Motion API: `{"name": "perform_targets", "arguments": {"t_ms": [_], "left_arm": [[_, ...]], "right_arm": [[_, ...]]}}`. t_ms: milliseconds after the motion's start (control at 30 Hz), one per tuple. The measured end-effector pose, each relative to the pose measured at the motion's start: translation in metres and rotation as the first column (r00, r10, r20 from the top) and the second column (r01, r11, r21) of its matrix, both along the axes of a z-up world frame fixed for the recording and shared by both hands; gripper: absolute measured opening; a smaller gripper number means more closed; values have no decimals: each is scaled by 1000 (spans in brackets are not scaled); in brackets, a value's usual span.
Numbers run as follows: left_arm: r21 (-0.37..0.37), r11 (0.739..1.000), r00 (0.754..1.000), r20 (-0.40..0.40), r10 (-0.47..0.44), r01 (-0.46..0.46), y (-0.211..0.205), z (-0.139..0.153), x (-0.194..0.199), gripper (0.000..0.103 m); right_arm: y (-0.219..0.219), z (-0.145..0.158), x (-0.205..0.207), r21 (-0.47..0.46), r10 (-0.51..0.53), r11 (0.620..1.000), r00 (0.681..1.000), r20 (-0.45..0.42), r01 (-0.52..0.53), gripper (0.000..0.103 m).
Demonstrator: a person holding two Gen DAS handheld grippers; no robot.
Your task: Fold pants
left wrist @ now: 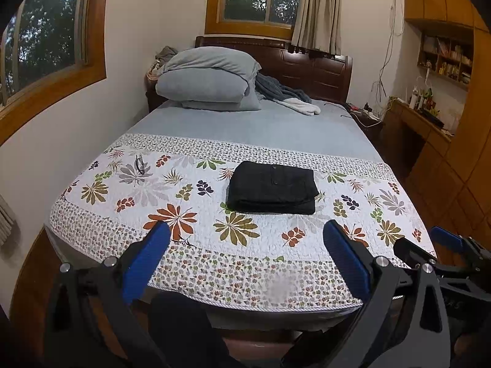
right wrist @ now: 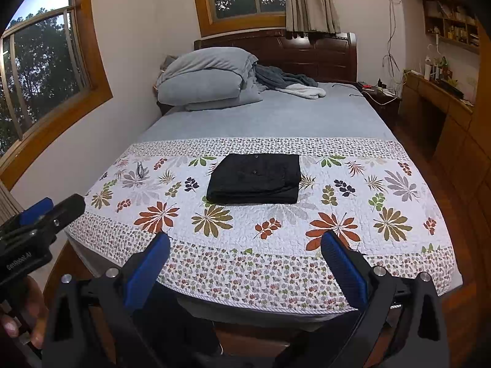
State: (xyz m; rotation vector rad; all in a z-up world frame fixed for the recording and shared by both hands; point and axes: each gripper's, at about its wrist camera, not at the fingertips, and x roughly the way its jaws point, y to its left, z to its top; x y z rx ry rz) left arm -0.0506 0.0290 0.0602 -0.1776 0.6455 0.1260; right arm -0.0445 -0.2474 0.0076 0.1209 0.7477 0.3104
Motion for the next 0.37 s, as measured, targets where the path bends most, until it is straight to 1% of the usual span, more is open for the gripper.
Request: {"name": "perform_targets", "arguments": {"t_ms": [367], "left_arm": [[-7, 1000, 1000, -12, -1, 1, -1, 1, 1, 100]], "right_arm": [[0, 0, 0, 1, -3, 1000, 1000, -2, 3, 99]]}}
